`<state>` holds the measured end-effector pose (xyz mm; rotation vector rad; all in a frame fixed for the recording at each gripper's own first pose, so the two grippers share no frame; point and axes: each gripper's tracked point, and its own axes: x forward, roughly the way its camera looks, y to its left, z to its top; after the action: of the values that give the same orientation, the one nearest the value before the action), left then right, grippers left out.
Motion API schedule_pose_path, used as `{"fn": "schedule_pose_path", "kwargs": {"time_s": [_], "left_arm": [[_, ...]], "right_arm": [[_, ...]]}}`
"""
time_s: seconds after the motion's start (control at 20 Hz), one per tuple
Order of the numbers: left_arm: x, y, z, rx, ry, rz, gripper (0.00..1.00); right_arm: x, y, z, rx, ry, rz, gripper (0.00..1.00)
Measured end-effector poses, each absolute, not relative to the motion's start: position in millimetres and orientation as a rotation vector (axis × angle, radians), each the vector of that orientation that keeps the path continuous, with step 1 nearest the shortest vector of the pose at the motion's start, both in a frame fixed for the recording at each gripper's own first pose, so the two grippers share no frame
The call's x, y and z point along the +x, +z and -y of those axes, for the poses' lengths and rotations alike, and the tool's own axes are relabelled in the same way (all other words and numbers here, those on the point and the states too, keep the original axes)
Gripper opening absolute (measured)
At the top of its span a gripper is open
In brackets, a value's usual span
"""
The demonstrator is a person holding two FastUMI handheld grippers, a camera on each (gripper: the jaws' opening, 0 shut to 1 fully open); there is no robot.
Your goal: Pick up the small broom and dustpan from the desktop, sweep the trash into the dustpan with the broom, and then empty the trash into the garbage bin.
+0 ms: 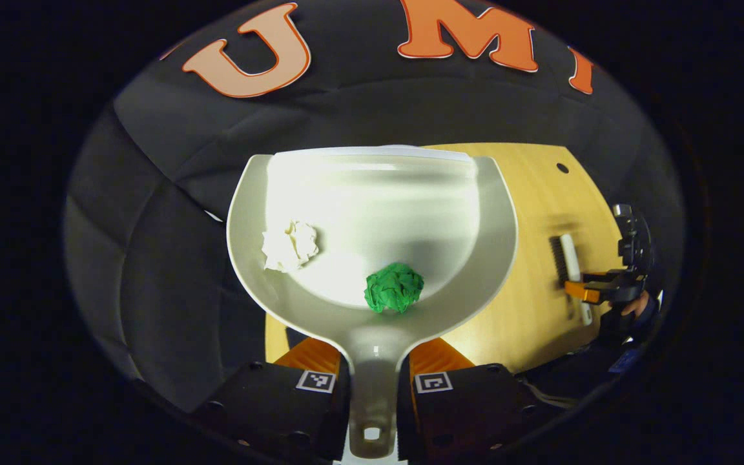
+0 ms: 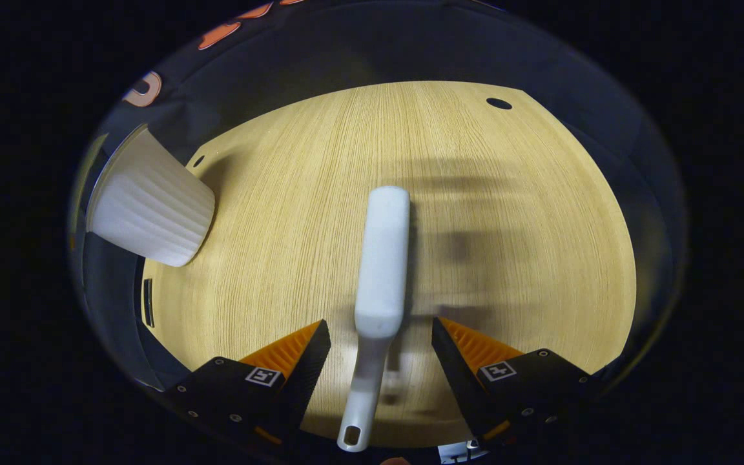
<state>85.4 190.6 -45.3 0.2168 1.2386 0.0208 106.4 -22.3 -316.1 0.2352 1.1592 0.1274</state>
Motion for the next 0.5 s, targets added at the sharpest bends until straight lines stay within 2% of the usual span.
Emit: {"fn": "schedule_pose_path", "kwargs": {"time_s": [0.35,0.5], "left_arm": [[97,-25,-261,0.651,0.053,-1.303,0.3],[110,-4,-282,0.919,0.061,-1.279,0.3]], "right_arm": [[108,-312,32,0.247,0.111,-1.145,0.96],[107,-311,33,0.252,0.107,-1.137,0.96]]}}
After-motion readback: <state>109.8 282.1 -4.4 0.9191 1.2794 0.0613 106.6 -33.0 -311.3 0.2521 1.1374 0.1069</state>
